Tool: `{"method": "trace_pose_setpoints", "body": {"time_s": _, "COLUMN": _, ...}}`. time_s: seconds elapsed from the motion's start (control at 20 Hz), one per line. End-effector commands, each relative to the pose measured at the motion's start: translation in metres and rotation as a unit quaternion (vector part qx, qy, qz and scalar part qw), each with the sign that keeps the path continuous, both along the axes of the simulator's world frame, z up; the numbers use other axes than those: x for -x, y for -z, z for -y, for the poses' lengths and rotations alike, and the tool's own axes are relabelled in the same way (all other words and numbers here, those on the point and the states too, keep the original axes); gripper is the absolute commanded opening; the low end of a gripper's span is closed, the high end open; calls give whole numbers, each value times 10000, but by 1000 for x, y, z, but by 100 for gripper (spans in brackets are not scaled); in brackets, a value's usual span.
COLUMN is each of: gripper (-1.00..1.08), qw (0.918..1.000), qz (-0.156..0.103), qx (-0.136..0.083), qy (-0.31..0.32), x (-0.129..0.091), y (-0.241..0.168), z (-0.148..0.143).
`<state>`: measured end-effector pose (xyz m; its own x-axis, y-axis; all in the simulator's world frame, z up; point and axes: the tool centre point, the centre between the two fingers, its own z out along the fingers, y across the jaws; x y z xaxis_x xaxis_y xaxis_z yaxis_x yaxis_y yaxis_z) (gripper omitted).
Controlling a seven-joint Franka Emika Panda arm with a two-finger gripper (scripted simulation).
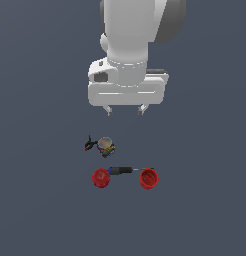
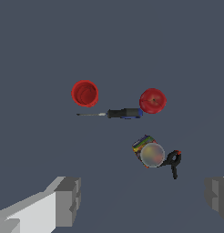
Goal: Pick up a designated object from a clutter of objects.
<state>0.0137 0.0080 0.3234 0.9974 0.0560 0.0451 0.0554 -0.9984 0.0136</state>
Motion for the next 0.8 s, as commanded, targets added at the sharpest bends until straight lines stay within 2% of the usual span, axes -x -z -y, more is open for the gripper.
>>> {"method": "trace_pose_setpoints", "body": {"time_s": 0.0, "gripper": 100, "qw": 10000, "qz": 0, "qx": 0, "qy": 0, "x": 0, "y": 0, "z": 0}}
{"method": "trace_pose_setpoints", "body": {"time_s": 0.4, "gripper": 100, "qw": 9999, "qz": 81, "qx": -109, "qy": -73, "x": -7, "y": -5, "z": -29}}
{"method": "trace_pose_setpoints", "body": {"time_s": 0.75, "gripper": 100, "qw": 9999, "qz": 73, "qx": -102, "qy": -117, "x": -7, "y": -1, "z": -26}}
